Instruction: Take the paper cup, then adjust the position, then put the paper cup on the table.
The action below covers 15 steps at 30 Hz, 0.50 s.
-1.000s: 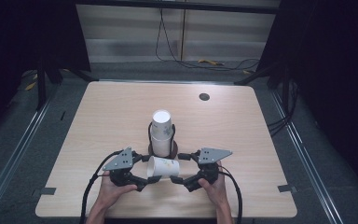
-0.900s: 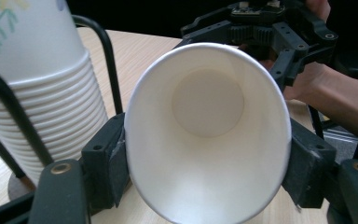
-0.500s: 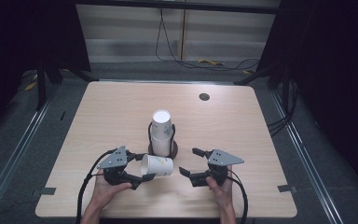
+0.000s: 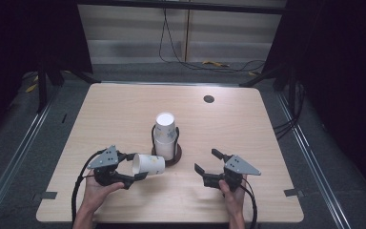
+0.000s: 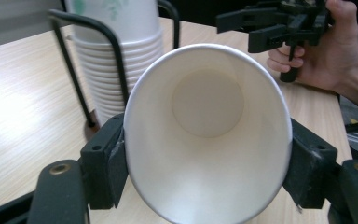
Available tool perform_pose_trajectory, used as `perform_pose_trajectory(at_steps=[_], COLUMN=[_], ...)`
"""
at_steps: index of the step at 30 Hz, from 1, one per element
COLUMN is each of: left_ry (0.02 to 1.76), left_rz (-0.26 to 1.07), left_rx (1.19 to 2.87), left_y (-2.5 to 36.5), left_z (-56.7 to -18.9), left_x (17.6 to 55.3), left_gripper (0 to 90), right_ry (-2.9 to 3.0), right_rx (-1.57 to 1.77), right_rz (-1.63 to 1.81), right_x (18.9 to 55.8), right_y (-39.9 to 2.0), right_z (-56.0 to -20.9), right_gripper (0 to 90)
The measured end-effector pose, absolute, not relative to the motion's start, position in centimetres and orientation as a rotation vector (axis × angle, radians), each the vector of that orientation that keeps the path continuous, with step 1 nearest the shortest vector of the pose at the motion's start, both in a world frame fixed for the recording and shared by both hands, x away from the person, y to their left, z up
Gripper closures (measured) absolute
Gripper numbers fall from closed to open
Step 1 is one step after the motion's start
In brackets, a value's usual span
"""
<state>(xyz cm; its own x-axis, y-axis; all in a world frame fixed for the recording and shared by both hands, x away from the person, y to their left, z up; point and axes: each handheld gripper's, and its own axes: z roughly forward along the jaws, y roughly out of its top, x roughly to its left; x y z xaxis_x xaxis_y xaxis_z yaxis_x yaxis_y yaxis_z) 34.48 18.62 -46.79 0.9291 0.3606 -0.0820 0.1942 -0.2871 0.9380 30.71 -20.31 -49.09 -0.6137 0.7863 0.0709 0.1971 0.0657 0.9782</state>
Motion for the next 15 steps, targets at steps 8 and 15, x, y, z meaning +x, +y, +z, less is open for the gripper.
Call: perform_pose_trajectory(at_steps=[8,15], left_ry=[0.499,0.561], left_rz=[0.204,0.243], left_rx=[1.861,1.877], left_y=[20.1,21.0], left_z=[-46.8,-46.5], left_x=[35.1,35.9], left_gripper=[27.4,27.3], right_ry=[1.824,1.781], right_rx=[1.024,1.05], right_rz=[1.529,1.479], right_x=[30.5,30.3], right_y=[-20.9,-21.4], right_z=[-49.3,-49.8], right_gripper=[12.9,12.8])
